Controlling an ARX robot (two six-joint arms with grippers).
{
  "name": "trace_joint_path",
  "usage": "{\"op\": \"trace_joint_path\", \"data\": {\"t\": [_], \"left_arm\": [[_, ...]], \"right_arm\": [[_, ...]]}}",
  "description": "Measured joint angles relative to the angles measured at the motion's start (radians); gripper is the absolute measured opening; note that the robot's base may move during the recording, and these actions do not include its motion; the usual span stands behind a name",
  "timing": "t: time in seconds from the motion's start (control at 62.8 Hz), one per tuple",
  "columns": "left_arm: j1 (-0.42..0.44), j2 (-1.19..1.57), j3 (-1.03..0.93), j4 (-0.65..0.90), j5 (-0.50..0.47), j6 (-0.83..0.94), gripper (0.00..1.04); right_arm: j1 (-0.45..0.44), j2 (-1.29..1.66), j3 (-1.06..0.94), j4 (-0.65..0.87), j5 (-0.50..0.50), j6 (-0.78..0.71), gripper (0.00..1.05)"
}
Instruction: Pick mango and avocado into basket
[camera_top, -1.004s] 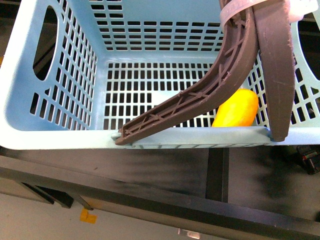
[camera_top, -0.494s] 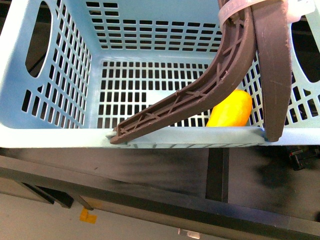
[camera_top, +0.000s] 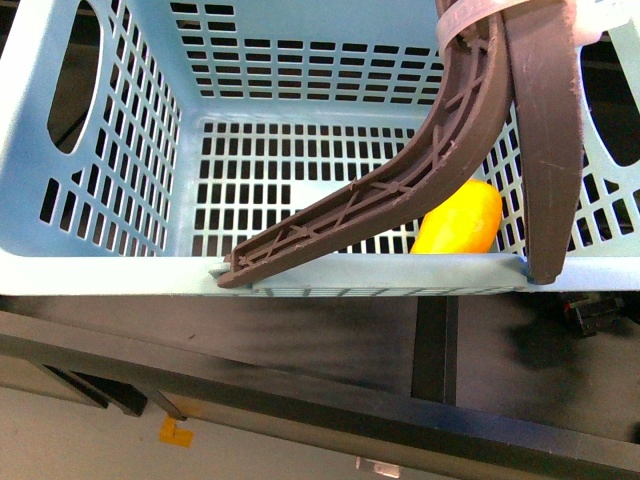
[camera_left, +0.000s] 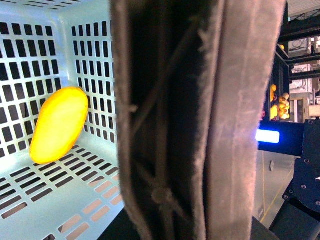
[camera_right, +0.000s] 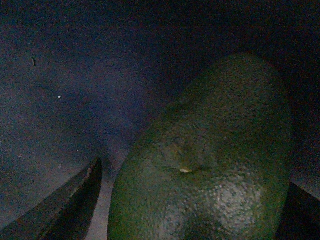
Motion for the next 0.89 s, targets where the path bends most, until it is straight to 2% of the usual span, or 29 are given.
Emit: {"op": "trace_joint_path", "data": {"t": [0.159, 0.239, 0.574, 0.892], "left_arm": [[0.0, 0.0, 0.0, 0.0, 0.0, 0.0, 0.15], [0.0, 0.0, 0.0, 0.0, 0.0, 0.0, 0.15], [0.0, 0.0, 0.0, 0.0, 0.0, 0.0, 0.15], [0.0, 0.0, 0.0, 0.0, 0.0, 0.0, 0.15]], "right_arm": [[-0.002, 0.0, 0.0, 0.006, 0.003, 0.006, 0.65], [-0.004, 0.0, -0.002, 0.008, 0.003, 0.01, 0.6], [-0.031, -0.034, -0.05, 0.039, -0.021, 0.028, 0.57], [-0.136, -0.238, -0.193, 0.143, -0.118, 0.045, 0.57]]}}
